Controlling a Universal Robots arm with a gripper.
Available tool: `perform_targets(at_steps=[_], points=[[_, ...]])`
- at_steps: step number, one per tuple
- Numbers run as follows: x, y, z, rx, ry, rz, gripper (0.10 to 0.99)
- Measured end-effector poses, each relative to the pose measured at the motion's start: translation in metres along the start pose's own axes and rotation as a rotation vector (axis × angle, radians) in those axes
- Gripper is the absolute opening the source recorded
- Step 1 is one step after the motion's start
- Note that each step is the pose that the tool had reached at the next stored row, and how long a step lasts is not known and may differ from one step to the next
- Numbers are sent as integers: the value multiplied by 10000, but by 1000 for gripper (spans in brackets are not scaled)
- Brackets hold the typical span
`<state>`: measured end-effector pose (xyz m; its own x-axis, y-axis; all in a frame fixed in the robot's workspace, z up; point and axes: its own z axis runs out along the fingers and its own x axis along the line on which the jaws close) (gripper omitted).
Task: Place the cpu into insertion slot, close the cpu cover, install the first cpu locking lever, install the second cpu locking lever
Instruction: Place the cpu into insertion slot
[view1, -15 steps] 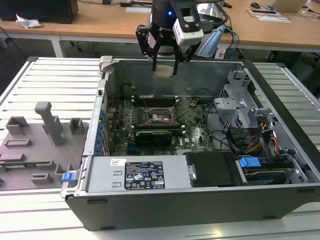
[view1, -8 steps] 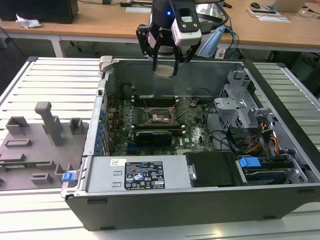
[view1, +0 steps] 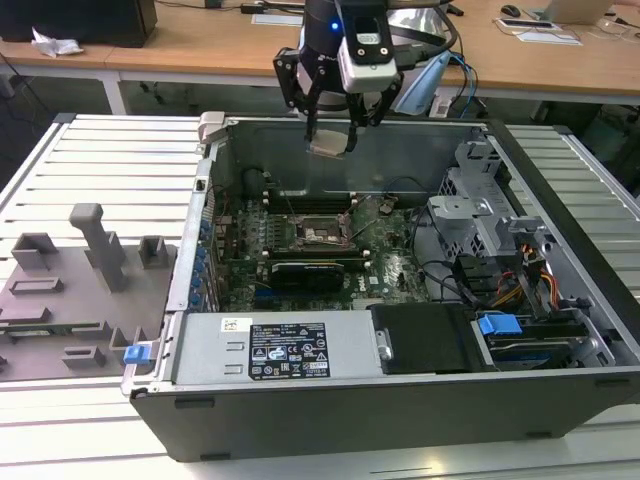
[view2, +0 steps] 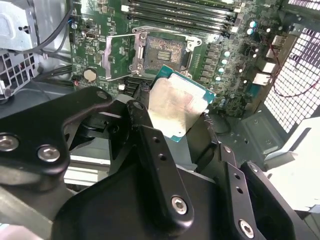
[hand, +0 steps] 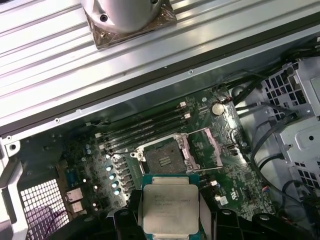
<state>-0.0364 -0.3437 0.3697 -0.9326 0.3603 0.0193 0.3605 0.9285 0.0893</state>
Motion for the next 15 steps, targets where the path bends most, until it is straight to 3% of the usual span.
perform_targets(at_steps=[15], points=[[1,-1,5,-18,-86,962,541]])
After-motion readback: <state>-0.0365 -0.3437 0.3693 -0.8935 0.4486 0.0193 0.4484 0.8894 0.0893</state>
